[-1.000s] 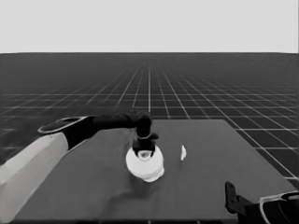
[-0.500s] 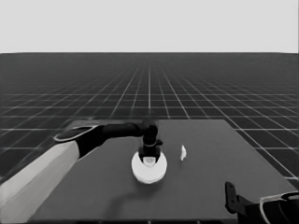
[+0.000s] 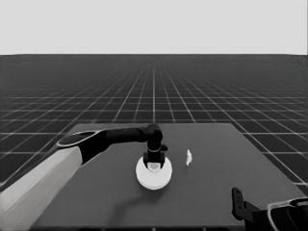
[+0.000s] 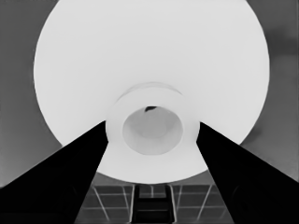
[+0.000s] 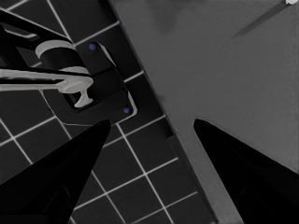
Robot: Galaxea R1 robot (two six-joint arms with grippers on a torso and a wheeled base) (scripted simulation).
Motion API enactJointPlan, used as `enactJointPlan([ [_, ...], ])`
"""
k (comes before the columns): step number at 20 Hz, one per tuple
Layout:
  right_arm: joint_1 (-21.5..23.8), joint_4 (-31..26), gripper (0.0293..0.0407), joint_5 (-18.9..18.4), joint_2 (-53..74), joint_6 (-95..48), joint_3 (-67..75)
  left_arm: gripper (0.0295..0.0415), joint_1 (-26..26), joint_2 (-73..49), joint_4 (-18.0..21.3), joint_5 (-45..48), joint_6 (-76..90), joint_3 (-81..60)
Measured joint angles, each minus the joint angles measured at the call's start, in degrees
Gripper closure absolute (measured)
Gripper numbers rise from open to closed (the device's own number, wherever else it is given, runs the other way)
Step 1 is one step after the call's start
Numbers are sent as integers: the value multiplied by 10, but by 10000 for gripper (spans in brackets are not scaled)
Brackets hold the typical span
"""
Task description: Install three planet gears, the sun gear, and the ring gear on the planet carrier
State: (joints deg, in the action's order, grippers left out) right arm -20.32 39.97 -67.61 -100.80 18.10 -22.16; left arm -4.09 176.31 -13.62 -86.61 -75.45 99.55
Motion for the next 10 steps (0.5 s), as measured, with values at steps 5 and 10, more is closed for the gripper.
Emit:
enactJointPlan([
  [5, 0, 0, 315, 0, 0, 0, 0, 362, -1, 0, 0, 0, 24, 0],
  [10, 0, 0, 315, 0, 0, 0, 0, 362, -2, -1, 0, 0, 49, 0],
])
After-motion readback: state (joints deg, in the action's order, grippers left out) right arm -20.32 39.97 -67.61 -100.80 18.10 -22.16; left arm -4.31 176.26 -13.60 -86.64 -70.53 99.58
